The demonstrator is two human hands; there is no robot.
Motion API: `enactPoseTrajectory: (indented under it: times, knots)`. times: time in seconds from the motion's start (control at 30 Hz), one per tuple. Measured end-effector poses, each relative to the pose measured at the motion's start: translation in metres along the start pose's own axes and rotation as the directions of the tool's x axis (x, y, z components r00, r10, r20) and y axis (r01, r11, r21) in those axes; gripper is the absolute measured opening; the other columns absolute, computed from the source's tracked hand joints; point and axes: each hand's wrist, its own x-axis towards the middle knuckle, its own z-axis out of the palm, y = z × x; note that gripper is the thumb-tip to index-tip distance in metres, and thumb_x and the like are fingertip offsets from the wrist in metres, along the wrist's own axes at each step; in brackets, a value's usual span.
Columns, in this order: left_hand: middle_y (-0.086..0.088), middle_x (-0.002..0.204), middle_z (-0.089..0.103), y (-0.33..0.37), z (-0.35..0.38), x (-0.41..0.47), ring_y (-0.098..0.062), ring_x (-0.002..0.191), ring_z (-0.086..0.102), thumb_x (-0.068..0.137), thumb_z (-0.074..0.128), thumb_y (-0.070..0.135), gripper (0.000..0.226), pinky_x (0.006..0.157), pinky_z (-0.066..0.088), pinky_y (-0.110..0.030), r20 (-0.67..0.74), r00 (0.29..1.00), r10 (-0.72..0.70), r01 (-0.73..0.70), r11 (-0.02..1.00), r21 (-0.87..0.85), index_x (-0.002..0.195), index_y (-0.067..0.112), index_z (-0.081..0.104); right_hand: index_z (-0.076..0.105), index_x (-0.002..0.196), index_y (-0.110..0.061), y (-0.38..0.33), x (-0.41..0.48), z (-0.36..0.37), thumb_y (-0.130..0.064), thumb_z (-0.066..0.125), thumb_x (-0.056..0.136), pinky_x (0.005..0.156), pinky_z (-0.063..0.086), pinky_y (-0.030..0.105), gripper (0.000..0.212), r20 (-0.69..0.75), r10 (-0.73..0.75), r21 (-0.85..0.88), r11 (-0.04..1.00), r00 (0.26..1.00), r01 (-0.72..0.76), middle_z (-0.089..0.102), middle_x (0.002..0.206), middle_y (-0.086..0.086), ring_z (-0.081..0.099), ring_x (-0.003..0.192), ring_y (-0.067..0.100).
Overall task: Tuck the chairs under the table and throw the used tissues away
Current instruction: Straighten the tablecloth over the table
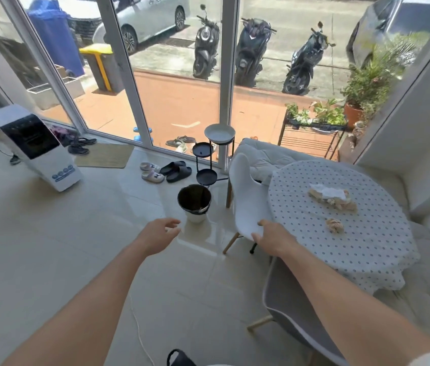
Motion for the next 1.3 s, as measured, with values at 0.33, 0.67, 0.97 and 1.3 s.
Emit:
enactPoseTrajectory:
  times: [0.33, 0.67, 0.97, 1.3]
  knots:
    - [0.011, 0.124, 0.070, -0.053, -0.067, 0.072, -0.016, 0.112, 0.067, 0.095, 0.061, 0.045, 0.040, 0.099, 0.054, -0.040, 0.059, 0.998, 0.027, -0.028, 0.999, 0.022, 0.131, 0.031, 0.066, 0.043, 0.153, -0.019, -0.072, 0.058, 0.015, -0.046, 0.053, 0.101, 0.107, 0.048, 0.047, 0.059, -0.011, 0.065, 0.007, 0.998, 0.998, -0.065, 0.054, 0.149, 0.010, 0.051, 0.136, 0.030]
    - [0.015, 0.123, 0.070, -0.018, -0.096, 0.191, -0.013, 0.113, 0.066, 0.095, 0.059, 0.044, 0.038, 0.101, 0.053, -0.038, 0.117, 0.991, 0.069, -0.076, 0.995, 0.060, 0.131, 0.034, 0.066, 0.042, 0.154, -0.013, -0.068, 0.154, -0.006, -0.040, 0.052, 0.104, 0.110, 0.042, 0.040, 0.058, -0.020, 0.144, 0.099, 0.985, 0.989, -0.141, 0.051, 0.154, 0.010, 0.049, 0.140, 0.029]
    - [0.015, 0.119, 0.071, 0.065, -0.107, 0.321, -0.011, 0.112, 0.066, 0.097, 0.058, 0.037, 0.034, 0.093, 0.051, -0.030, 0.191, 0.974, 0.119, -0.146, 0.981, 0.130, 0.130, 0.033, 0.066, 0.040, 0.156, -0.016, -0.030, 0.252, -0.048, -0.044, 0.052, 0.102, 0.112, 0.042, 0.044, 0.062, -0.007, 0.266, 0.220, 0.941, 0.964, -0.258, 0.047, 0.157, 0.009, 0.045, 0.143, 0.029]
    - [0.017, 0.124, 0.070, 0.172, -0.068, 0.447, -0.004, 0.110, 0.066, 0.098, 0.056, 0.042, 0.037, 0.103, 0.051, -0.036, 0.391, 0.880, 0.271, -0.360, 0.916, 0.176, 0.133, 0.034, 0.065, 0.042, 0.154, -0.016, 0.035, 0.294, -0.066, -0.045, 0.052, 0.101, 0.111, 0.044, 0.045, 0.061, 0.029, 0.480, 0.337, 0.821, 0.877, -0.460, 0.050, 0.153, 0.010, 0.048, 0.139, 0.029]
